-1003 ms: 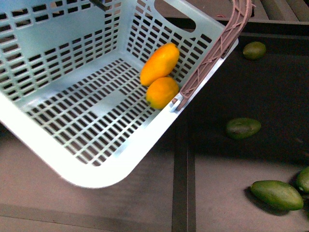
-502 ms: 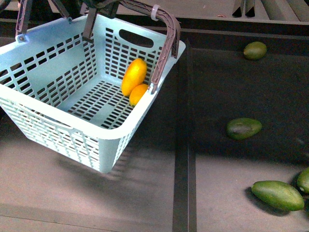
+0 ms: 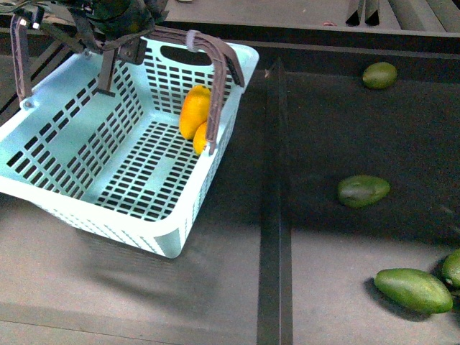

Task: Pick lemon and mango into basket

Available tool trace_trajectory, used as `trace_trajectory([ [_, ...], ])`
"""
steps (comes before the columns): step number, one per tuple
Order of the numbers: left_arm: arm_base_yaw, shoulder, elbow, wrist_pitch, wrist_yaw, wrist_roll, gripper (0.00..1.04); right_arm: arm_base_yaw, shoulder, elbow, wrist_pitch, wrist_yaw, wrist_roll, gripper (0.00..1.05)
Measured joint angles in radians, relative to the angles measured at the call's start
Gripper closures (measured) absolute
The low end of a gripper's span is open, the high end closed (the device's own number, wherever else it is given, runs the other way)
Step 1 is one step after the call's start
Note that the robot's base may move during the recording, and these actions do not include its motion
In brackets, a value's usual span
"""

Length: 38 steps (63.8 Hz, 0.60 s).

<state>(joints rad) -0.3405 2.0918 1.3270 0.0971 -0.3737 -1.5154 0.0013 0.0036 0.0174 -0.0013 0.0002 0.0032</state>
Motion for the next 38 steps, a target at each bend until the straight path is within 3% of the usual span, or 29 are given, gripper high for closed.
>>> trace_trajectory([
  [10, 0.003, -0.144, -0.129, -0.006, -0.041, 0.0, 0.29, 0.0, 0.0, 0.0, 0.0, 0.0, 0.0, 0.09],
  [17, 0.002, -0.283, -0.237, -0.102, -0.11, 0.0, 0.06, 0.0, 0.0, 0.0, 0.0, 0.0, 0.0, 0.09],
  [26, -0.035, -0.441, -0.333, -0.213, -0.192, 0.005, 0.07, 0.0, 0.0, 0.0, 0.0, 0.0, 0.0, 0.09],
  [37, -0.052, -0.488, -0.342, -0.211, -0.192, 0.017, 0.07, 0.0, 0.0, 0.0, 0.0, 0.0, 0.0, 0.09],
  [38, -0.047, -0.487, -0.364, -0.153, -0.164, 0.076, 0.09, 0.0, 0.0, 0.0, 0.0, 0.0, 0.0, 0.09],
])
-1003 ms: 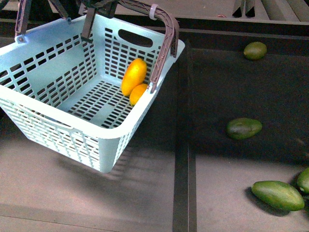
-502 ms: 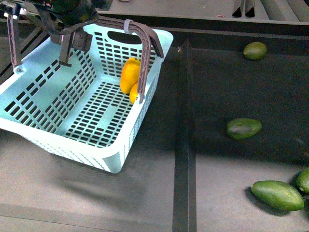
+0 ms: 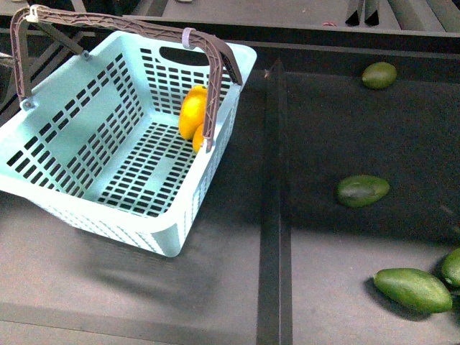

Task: Pick lemon and mango into basket

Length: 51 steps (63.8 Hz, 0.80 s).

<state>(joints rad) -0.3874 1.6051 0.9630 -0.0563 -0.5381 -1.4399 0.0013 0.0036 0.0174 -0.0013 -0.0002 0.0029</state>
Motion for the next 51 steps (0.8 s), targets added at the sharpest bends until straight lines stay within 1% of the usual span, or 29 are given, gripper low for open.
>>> trace_trajectory([
  [1, 0.008, -0.003, -0.04, 0.108, 0.044, 0.052, 0.13, 0.0, 0.0, 0.0, 0.0, 0.0, 0.0, 0.09],
  [3, 0.026, -0.01, -0.133, 0.336, 0.138, 0.223, 0.19, 0.0, 0.0, 0.0, 0.0, 0.0, 0.0, 0.09],
  [4, 0.038, -0.018, -0.209, 0.503, 0.182, 0.398, 0.24, 0.0, 0.0, 0.0, 0.0, 0.0, 0.0, 0.09],
  [5, 0.051, -0.03, -0.284, 0.652, 0.217, 0.526, 0.29, 0.0, 0.0, 0.0, 0.0, 0.0, 0.0, 0.09],
  [6, 0.061, -0.041, -0.328, 0.734, 0.23, 0.651, 0.33, 0.0, 0.0, 0.0, 0.0, 0.002, 0.0, 0.09],
  [7, 0.07, -0.056, -0.368, 0.807, 0.238, 0.724, 0.36, 0.0, 0.0, 0.0, 0.0, 0.001, 0.0, 0.09],
  [8, 0.075, -0.065, -0.386, 0.84, 0.241, 0.771, 0.38, 0.0, 0.0, 0.0, 0.0, 0.001, 0.0, 0.09],
  [10, 0.095, -0.103, -0.444, 0.947, 0.258, 0.944, 0.45, 0.0, 0.0, 0.0, 0.0, 0.001, 0.0, 0.09],
  [12, 0.114, -0.146, -0.487, 1.012, 0.272, 1.104, 0.52, 0.0, 0.0, 0.0, 0.0, 0.001, 0.0, 0.09],
  [15, 0.139, -0.209, -0.538, 1.044, 0.293, 1.245, 0.62, 0.0, 0.0, 0.0, 0.0, 0.001, 0.0, 0.09],
  [17, 0.15, -0.233, -0.563, 1.047, 0.305, 1.29, 0.67, 0.0, 0.0, 0.0, 0.0, 0.001, 0.0, 0.09],
  [21, 0.176, -0.281, -0.632, 1.046, 0.335, 1.363, 0.81, 0.0, 0.0, 0.0, 0.0, 0.001, 0.0, 0.09],
  [23, 0.192, -0.311, -0.67, 1.044, 0.351, 1.384, 0.9, 0.0, 0.0, 0.0, 0.0, 0.001, 0.0, 0.09],
  [26, 0.208, -0.354, -0.705, 1.038, 0.367, 1.403, 1.01, 0.0, 0.0, 0.0, 0.0, 0.001, 0.0, 0.09],
  [35, 0.253, -0.477, -0.785, 0.999, 0.409, 1.421, 1.01, 0.0, 0.0, 0.0, 0.0, 0.001, 0.0, 0.09],
  [40, 0.279, -0.569, -0.835, 0.952, 0.435, 1.423, 1.01, 0.0, 0.0, 0.0, 0.0, 0.001, 0.0, 0.09],
  [42, 0.288, -0.577, -0.866, 0.993, 0.443, 1.425, 1.01, 0.0, 0.0, 0.0, 0.0, 0.001, 0.0, 0.09],
  [45, 0.3, -0.602, -0.896, 0.98, 0.456, 1.425, 1.01, 0.0, 0.0, 0.0, 0.0, 0.001, 0.0, 0.09],
  [48, 0.341, -0.647, -0.912, 0.944, 0.52, 1.426, 1.01, 0.0, 0.0, 0.0, 0.0, 0.001, 0.0, 0.09],
  [51, 0.371, -0.695, -0.92, 0.905, 0.53, 1.428, 1.01, 0.0, 0.0, 0.0, 0.0, 0.001, 0.0, 0.09],
])
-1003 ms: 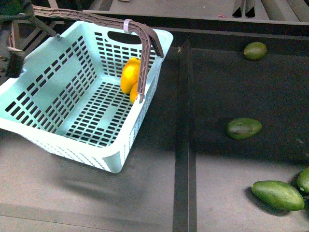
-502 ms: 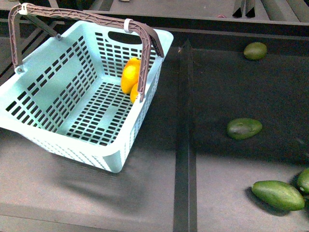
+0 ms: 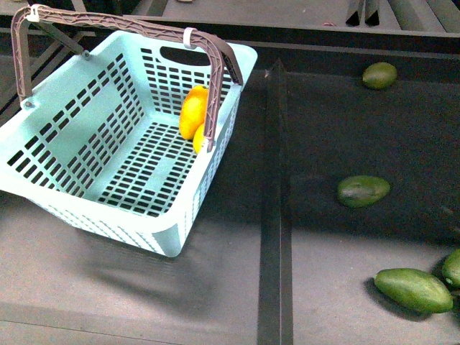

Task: Pick lemon and mango into basket

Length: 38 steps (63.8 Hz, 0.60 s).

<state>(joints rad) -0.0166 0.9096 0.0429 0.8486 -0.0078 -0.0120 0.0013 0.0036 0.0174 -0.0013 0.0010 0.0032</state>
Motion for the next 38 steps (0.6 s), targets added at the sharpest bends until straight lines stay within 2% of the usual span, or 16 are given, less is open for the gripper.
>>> trace_trajectory([
  [38, 0.012, -0.485, -0.028, -0.427, 0.008, 0.001, 1.01, 0.0, 0.0, 0.0, 0.0, 0.0, 0.0, 0.09],
])
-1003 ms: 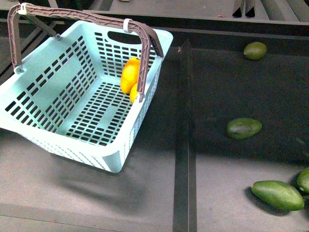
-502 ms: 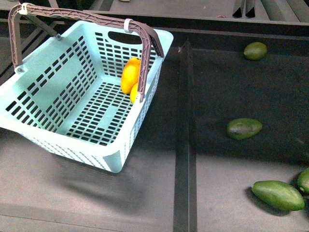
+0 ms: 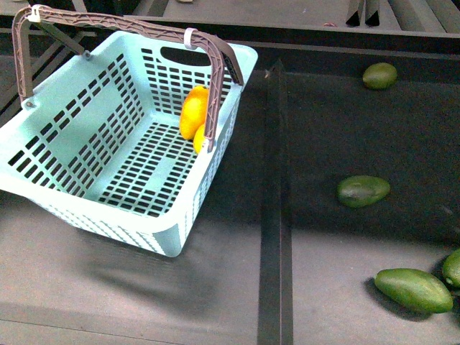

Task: Pick lemon and mango into basket

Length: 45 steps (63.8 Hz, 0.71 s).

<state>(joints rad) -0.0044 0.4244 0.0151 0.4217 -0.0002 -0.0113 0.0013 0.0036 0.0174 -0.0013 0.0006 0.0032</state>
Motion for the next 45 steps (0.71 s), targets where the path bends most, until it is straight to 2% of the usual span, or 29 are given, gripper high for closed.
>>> trace_trajectory([
  [37, 0.0, -0.247, 0.0, -0.243, 0.0, 0.0, 1.01, 0.0, 0.0, 0.0, 0.0, 0.0, 0.0, 0.09],
  [41, 0.0, -0.354, 0.0, -0.384, 0.0, 0.0, 1.01, 0.0, 0.0, 0.0, 0.0, 0.0, 0.0, 0.09],
  [45, 0.0, -0.41, 0.0, -0.415, 0.0, 0.0, 1.01, 0.0, 0.0, 0.0, 0.0, 0.0, 0.0, 0.09],
])
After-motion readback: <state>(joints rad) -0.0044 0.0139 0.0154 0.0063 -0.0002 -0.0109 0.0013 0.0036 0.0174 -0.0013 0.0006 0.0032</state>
